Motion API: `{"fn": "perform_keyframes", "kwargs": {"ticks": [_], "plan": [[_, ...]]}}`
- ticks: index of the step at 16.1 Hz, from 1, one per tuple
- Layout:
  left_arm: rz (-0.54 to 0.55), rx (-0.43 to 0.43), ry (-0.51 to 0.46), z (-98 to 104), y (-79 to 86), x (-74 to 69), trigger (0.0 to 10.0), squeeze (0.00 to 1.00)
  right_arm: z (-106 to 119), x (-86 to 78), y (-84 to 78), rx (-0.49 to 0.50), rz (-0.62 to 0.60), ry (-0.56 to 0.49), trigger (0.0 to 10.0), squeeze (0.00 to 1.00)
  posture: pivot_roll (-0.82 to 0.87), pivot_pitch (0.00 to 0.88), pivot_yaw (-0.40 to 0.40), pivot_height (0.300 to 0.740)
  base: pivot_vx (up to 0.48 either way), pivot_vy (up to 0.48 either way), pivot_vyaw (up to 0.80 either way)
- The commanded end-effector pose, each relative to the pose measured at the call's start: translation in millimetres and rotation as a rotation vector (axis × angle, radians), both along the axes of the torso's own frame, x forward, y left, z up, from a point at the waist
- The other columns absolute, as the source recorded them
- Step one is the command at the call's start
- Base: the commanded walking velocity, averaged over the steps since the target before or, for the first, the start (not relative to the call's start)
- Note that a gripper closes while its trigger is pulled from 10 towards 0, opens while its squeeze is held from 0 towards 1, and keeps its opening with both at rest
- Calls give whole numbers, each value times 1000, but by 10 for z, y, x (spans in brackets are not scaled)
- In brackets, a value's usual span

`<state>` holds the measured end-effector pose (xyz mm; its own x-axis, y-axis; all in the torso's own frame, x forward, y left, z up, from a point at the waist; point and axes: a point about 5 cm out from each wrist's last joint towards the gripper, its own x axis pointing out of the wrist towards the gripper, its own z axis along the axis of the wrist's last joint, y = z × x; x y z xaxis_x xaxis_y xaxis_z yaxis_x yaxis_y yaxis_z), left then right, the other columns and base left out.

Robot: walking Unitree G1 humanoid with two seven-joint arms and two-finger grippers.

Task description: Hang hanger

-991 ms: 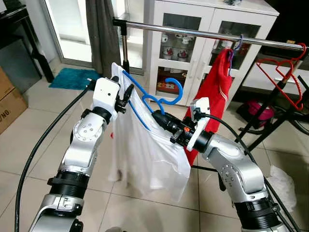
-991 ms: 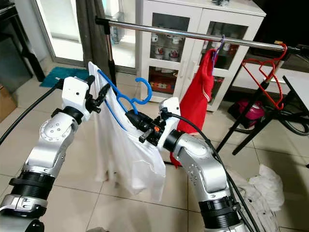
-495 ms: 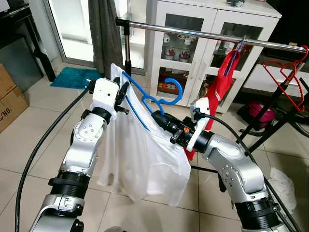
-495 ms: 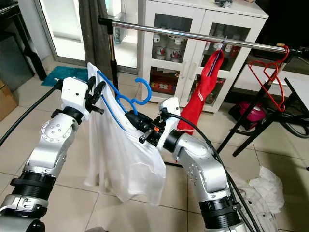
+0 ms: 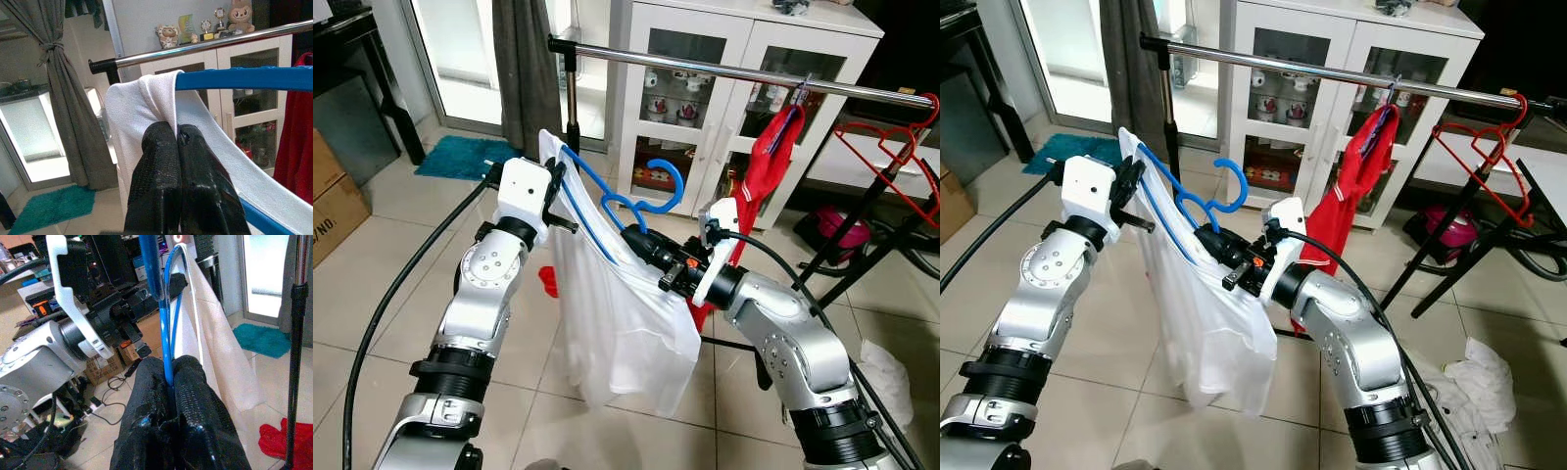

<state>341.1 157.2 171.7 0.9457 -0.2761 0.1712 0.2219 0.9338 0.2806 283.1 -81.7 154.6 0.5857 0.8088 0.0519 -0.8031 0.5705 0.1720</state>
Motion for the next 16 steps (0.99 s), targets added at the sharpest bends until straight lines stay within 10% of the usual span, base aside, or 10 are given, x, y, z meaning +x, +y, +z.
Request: {"fn": "perform_keyframes", "kwargs": {"ticks": [1,10,16], "plan": [[2,6,-6,13,6,6,0,0,120,46,-23,11,-9,-62,0,0,-26,0,-71,740,0,0,0],[148,-61,-143,393,478,-83,0,0,-214,-28,-314,-302,69,21,0,0,-23,0,-64,740,0,0,0],[507,28,88,132,1289,-15,0,0,121,-199,-418,-10,213,6,0,0,-31,0,-54,740,0,0,0]]}}
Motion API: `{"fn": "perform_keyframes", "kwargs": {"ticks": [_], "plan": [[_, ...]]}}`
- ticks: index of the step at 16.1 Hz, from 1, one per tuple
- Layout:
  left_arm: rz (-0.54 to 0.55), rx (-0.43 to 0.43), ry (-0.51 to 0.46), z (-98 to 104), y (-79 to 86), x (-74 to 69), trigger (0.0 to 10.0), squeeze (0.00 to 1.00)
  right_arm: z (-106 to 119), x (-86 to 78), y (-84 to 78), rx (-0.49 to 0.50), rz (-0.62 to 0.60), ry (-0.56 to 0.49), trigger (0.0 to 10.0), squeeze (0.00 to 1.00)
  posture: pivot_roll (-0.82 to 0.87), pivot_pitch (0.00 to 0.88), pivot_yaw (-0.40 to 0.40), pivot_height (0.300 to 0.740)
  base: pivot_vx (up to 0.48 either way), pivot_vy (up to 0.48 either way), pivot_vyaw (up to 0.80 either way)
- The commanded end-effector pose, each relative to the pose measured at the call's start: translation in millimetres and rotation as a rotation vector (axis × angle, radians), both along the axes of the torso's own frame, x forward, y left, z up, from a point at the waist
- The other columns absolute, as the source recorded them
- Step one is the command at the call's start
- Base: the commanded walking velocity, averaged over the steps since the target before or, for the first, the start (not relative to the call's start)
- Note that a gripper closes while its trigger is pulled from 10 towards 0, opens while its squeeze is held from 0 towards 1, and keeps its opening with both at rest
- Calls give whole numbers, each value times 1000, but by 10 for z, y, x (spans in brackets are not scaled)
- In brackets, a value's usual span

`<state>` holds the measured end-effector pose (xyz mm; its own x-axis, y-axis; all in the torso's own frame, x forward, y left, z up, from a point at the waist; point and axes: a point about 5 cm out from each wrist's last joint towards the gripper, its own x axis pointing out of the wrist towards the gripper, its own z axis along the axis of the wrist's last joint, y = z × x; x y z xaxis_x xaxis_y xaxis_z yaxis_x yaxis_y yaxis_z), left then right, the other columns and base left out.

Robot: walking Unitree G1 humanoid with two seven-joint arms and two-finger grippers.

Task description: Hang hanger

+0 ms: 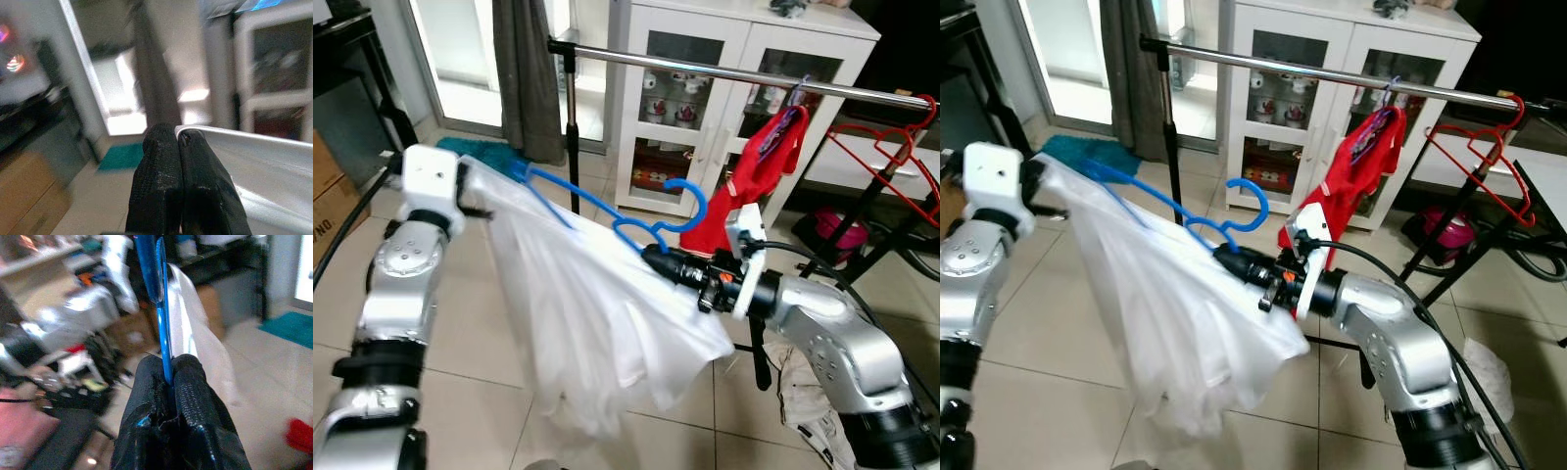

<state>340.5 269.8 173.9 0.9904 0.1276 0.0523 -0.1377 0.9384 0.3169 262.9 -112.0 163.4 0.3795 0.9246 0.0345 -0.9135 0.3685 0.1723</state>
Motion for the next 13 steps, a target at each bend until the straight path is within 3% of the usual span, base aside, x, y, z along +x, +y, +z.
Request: {"fn": "perform_keyframes", "kwargs": {"ticks": [1,3,4,5,6,7,8,9,10,11,12,13], "plan": [[103,-29,-4,62,200,0,0,0,80,-14,-88,64,-12,6,0,0,-29,0,-53,740,0,0,0],[-38,-60,1,59,-45,67,0,0,115,52,-33,113,-64,16,0,0,-28,0,-55,740,0,0,0],[-314,-106,2,41,-570,97,0,0,94,265,5,145,-262,51,0,0,-24,0,-63,740,0,0,0],[-432,-123,19,16,-812,80,0,0,72,359,12,153,-355,68,0,0,-24,0,-63,740,0,0,0],[-579,-119,58,-45,-1176,28,0,0,26,485,6,154,-489,94,0,0,-24,0,-66,740,0,0,0],[-671,-141,72,-73,-1443,-22,0,0,16,583,-19,184,-611,112,0,0,-30,0,-62,740,0,0,0],[-705,-157,74,-76,-1540,-40,0,0,17,619,-35,205,-660,122,0,0,-30,0,-62,740,0,0,0],[-798,-181,103,-101,-1748,-108,0,0,0,723,-153,244,-818,127,0,0,-23,0,-53,740,0,0,0],[-798,-181,103,-101,-1748,-108,0,0,0,723,-153,244,-818,127,0,0,-23,0,-53,740,0,0,0],[-798,-176,113,-128,-1705,-152,0,0,-65,771,-317,226,-949,129,0,0,-18,0,-61,740,0,0,0],[-688,-191,111,-152,-1489,-144,0,0,-149,729,-398,145,-965,116,0,0,-17,0,-73,740,0,0,0],[-632,-193,117,-167,-1378,-155,0,0,-225,698,-435,95,-975,123,392,0,-15,0,-75,740,0,0,0]]}}
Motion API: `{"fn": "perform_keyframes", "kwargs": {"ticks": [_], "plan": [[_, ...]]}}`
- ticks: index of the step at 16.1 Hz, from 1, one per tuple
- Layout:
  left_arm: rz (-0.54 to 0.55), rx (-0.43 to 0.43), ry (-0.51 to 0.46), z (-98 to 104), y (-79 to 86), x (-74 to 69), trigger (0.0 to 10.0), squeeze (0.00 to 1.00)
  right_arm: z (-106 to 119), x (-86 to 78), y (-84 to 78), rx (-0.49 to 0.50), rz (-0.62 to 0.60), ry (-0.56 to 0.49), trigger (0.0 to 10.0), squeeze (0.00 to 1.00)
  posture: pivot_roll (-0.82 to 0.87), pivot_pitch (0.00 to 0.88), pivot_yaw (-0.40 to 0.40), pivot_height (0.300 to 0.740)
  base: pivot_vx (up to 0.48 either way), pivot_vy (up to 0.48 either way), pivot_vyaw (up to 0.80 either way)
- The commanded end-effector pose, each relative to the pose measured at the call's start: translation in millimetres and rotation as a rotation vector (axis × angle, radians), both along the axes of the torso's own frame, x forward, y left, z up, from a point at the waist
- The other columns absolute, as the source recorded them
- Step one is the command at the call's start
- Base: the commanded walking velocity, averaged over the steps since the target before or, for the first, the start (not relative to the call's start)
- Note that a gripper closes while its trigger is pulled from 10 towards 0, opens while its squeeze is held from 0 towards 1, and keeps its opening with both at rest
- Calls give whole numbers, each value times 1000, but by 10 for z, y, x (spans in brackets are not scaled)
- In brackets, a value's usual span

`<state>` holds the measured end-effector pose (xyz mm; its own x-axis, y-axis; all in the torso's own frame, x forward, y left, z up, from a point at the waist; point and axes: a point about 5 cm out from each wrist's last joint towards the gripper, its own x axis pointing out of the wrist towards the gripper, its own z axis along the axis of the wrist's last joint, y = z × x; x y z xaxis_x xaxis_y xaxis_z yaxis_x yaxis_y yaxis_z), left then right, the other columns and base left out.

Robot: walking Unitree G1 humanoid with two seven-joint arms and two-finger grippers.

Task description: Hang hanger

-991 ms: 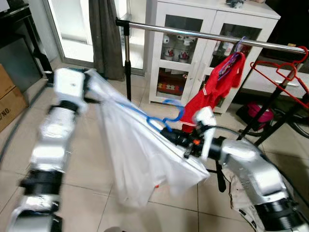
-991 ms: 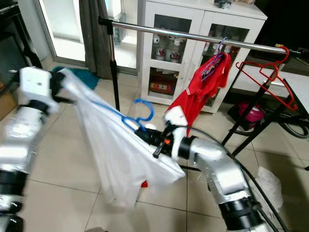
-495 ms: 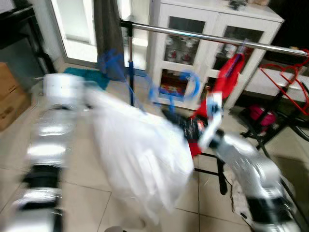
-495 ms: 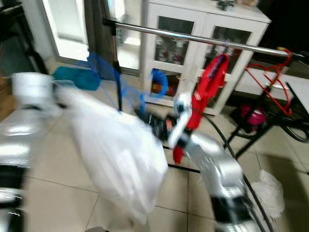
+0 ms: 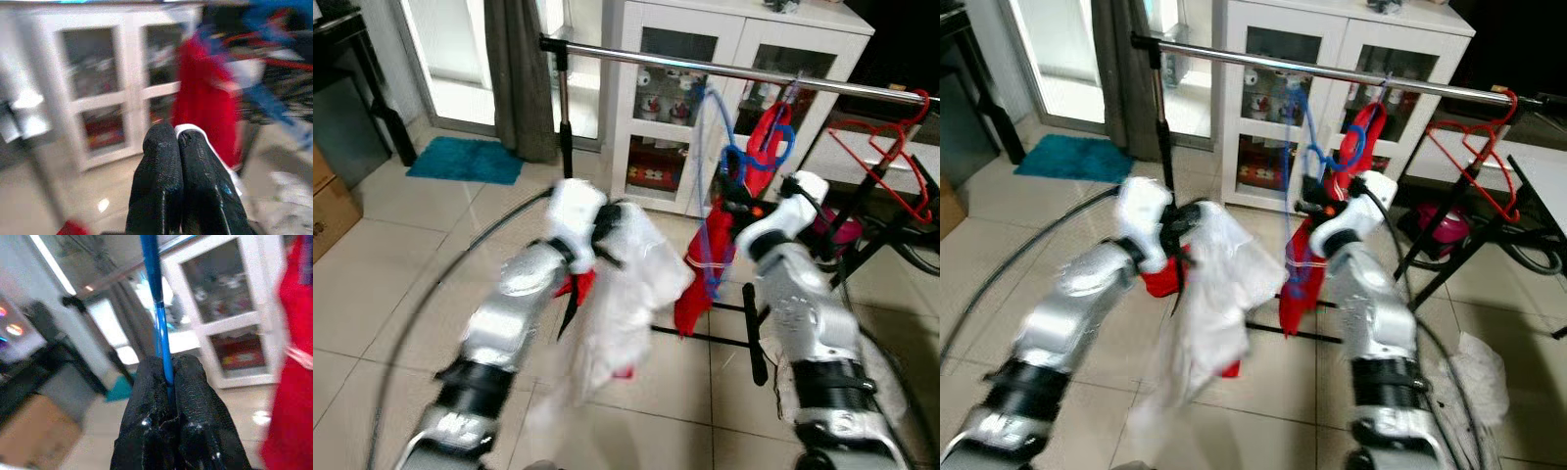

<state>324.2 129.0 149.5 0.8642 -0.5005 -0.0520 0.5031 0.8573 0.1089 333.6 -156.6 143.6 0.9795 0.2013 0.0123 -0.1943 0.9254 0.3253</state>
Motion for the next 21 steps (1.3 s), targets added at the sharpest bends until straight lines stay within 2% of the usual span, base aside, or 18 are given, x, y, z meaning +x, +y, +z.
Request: {"fn": "perform_keyframes", "kwargs": {"ticks": [1,2,3,4,5,6,7,8,9,10,11,12,14,17,18,20,21], "plan": [[97,15,-7,33,166,-11,0,0,-158,-67,-34,-94,21,71,4196,0,-7,0,-67,740,0,0,0],[136,23,5,8,231,-21,0,0,-203,-101,-57,-120,33,86,4627,0,-7,0,-67,740,0,0,0],[194,17,36,-52,353,-69,0,0,-287,-176,-99,-137,38,110,4314,0,-5,0,-64,740,0,0,0],[243,-17,67,-136,488,-164,0,0,-426,-299,-185,-141,-12,161,471,0,-6,0,-77,740,0,0,-800],[272,-35,83,-187,553,-208,0,0,-489,-360,-215,-148,-33,184,0,0,-9,0,-80,740,0,0,-800],[315,-64,110,-259,626,-295,0,0,-550,-459,-236,-142,-59,209,0,0,-16,0,-79,740,0,0,-800],[328,-83,125,-289,636,-337,745,0,-552,-501,-224,-136,-67,210,0,0,-23,0,-75,740,0,0,-800],[347,-76,163,-364,601,-400,3608,0,-544,-580,-165,-133,-76,201,0,0,-21,6,-50,740,0,0,-800],[344,-74,165,-359,567,-397,7255,0,-531,-594,-137,-129,-78,190,0,0,-20,7,-50,740,0,0,-800],[318,-81,155,-333,507,-383,10000,0,-526,-608,-119,-125,-89,182,0,0,-19,5,-57,740,0,0,-800],[307,-97,134,-300,481,-378,10000,0,-523,-621,-85,-106,-95,180,0,0,-20,3,-59,740,0,0,-800],[345,-118,133,-303,516,-384,10000,0,-508,-631,-41,-101,-87,177,0,0,-26,0,-60,740,0,0,-800],[354,-93,144,-319,496,-372,10000,0,-474,-609,-7,-107,-78,168,0,0,-20,3,-53,740,0,0,-800],[310,-72,132,-271,413,-349,10000,0,-450,-581,-62,-213,-66,161,0,0,-11,3,-65,740,0,0,-800],[325,-23,125,-286,451,-364,10000,0,-461,-589,-71,-181,-68,166,0,0,-16,0,-73,740,0,0,-800],[340,-12,123,-292,469,-354,10000,0,-432,-582,-66,-165,-77,151,0,0,-18,0,-74,740,0,0,-800],[321,-23,104,-246,381,-287,10000,0,-323,-533,-20,-169,-50,85,627,0,-25,0,-58,740,0,0,-800]]}}
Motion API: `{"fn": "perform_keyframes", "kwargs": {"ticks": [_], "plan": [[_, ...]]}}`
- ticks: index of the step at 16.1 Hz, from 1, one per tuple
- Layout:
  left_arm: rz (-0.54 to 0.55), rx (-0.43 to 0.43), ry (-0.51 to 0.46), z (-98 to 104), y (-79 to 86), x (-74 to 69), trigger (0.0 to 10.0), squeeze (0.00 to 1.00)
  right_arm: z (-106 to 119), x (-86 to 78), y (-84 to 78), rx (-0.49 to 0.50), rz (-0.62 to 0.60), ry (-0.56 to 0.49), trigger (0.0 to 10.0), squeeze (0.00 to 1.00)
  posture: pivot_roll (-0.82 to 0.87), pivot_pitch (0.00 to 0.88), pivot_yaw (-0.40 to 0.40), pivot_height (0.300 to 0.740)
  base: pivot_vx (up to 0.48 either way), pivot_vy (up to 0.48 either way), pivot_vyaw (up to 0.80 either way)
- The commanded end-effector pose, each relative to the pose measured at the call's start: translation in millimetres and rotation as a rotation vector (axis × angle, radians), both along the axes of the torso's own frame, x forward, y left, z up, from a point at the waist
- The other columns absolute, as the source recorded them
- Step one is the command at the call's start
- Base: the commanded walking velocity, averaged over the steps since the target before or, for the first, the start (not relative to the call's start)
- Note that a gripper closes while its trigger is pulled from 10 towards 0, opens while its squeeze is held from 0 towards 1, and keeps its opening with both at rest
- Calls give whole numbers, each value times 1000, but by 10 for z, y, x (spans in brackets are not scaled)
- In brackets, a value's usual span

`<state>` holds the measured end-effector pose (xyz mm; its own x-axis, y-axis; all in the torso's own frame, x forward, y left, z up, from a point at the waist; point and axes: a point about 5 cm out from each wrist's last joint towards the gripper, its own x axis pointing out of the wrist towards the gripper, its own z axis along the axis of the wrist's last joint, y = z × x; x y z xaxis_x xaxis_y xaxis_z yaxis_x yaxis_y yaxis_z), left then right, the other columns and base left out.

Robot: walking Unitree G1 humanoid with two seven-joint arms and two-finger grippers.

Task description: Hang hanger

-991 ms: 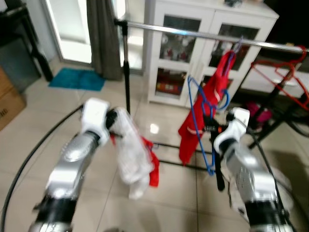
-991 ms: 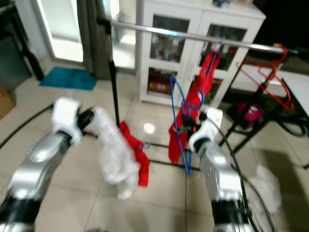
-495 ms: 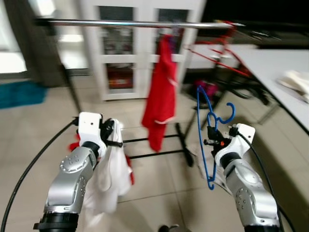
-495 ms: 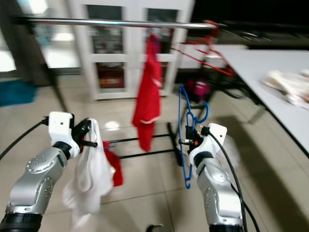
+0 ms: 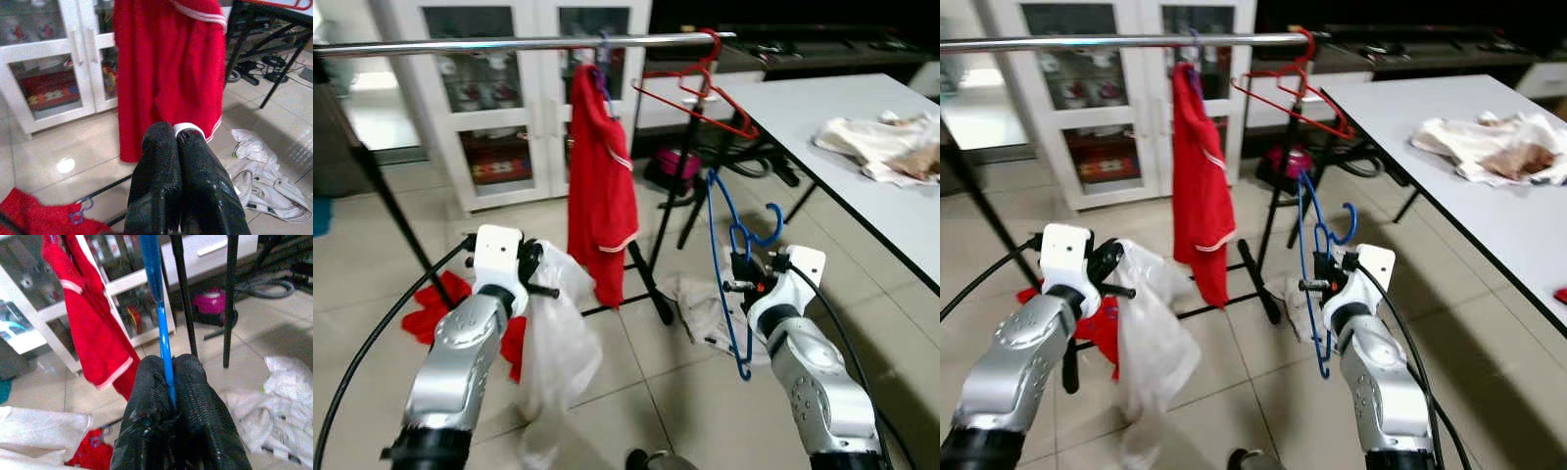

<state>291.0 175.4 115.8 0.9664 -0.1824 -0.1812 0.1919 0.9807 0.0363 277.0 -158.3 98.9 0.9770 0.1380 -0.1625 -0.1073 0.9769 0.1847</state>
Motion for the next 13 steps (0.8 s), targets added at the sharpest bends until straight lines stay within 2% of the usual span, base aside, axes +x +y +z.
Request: {"fn": "perform_keyframes", "kwargs": {"ticks": [1,2,3,5,6,7,8,9,10,11,12,13], "plan": [[-40,1,-51,109,-128,55,10000,0,154,38,11,-5,26,-77,941,0,-30,10,-49,740,0,0,-800],[-66,-3,-58,126,-180,53,10000,0,173,32,12,-19,39,-87,1333,0,-32,9,-54,740,0,0,-800],[-75,6,-53,97,-173,29,10000,0,138,9,-10,-16,15,-75,1294,0,-35,8,-56,740,0,0,-800],[-38,-2,-34,37,-101,27,10000,0,82,-32,6,-21,0,-52,0,0,-37,0,-59,740,0,0,-800],[-41,-10,-48,71,-109,70,8275,0,77,-27,38,-22,7,-49,0,0,-34,0,-53,740,0,0,-800],[-51,-13,-64,122,-138,111,3686,0,91,-3,53,-24,13,-55,0,0,-29,11,-43,740,0,0,-800],[-75,-21,-80,164,-176,123,39,0,106,6,39,-23,10,-62,0,0,-26,6,-50,740,0,0,-800],[-83,-18,-85,171,-182,120,0,0,101,4,19,-26,-2,-60,0,0,-26,4,-53,740,0,0,-800],[-53,-7,-76,134,-141,106,1882,0,72,-8,-4,-27,-21,-50,0,0,-28,0,-54,740,0,0,-800],[-8,3,-62,89,-90,98,4314,0,58,-15,-4,-26,-28,-48,0,0,-31,0,-53,740,0,0,-800],[-13,-8,-75,118,-108,133,10000,0,108,14,4,-26,-36,-71,0,0,-39,0,-54,740,0,0,-800],[-18,-9,-82,134,-129,162,10000,0,138,38,3,-32,-40,-85,0,0,-41,0,-47,740,0,0,-800]]}}
